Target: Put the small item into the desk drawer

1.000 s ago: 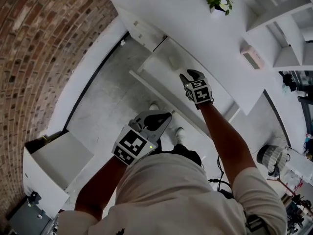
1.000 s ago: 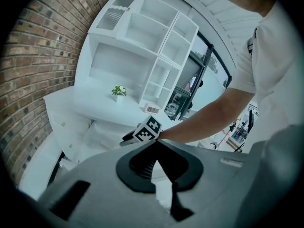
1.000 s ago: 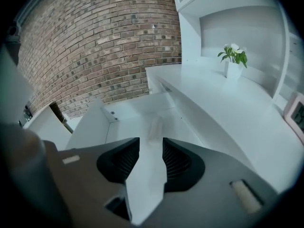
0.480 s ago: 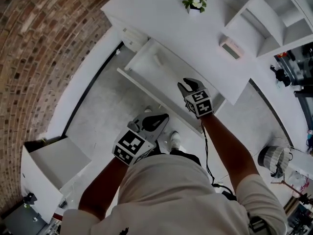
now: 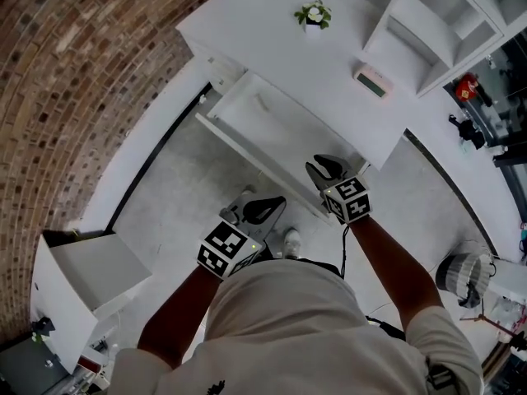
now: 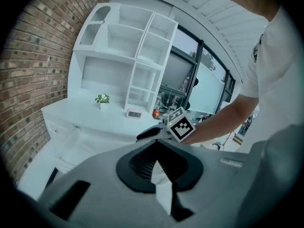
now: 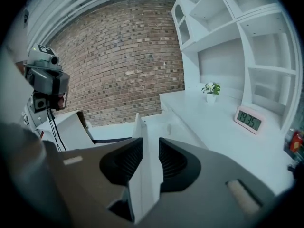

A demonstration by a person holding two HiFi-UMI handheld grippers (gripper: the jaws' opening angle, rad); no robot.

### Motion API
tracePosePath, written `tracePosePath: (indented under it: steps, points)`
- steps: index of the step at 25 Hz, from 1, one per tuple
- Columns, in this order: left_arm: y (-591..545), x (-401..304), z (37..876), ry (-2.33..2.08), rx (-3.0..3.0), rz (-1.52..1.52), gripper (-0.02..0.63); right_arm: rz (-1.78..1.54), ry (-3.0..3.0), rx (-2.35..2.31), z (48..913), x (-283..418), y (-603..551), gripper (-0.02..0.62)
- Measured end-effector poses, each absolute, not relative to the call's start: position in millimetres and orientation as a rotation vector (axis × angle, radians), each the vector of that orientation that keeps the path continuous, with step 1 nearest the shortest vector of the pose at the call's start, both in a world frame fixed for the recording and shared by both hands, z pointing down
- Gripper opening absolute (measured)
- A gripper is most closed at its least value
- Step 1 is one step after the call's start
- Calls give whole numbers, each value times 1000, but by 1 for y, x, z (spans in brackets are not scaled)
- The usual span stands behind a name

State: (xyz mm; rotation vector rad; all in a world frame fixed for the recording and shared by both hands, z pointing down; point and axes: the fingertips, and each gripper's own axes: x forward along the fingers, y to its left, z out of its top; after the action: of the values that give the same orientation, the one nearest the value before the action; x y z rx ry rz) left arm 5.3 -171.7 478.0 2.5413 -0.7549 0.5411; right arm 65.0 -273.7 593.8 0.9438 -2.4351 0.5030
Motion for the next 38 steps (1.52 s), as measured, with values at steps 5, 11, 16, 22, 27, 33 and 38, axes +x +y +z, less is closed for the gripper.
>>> tracePosePath:
  steps: [5,11,16,22,27,33,38]
  points:
    - [-148,19,476,-764,2544,546,5,535,-2491,936,567,84,-234,103]
    - [-126,31,475,-792,2531,532,5,577,-2561,875,533,99,-184,56]
    - [-109,36,472,-844,2504,497,5,539,-2607,821,509,111,-149,27]
    - [-87,38,472,-898,2469,473,5,539,-2639,756,493,120,-115,12]
    - [-72,37,472,-925,2448,475,5,554,-2649,714,489,123,-92,12]
    - [-61,39,472,-933,2444,490,5,544,-2667,696,484,125,-77,12]
    - [-55,39,471,-946,2445,490,5,535,-2678,682,483,121,-71,12]
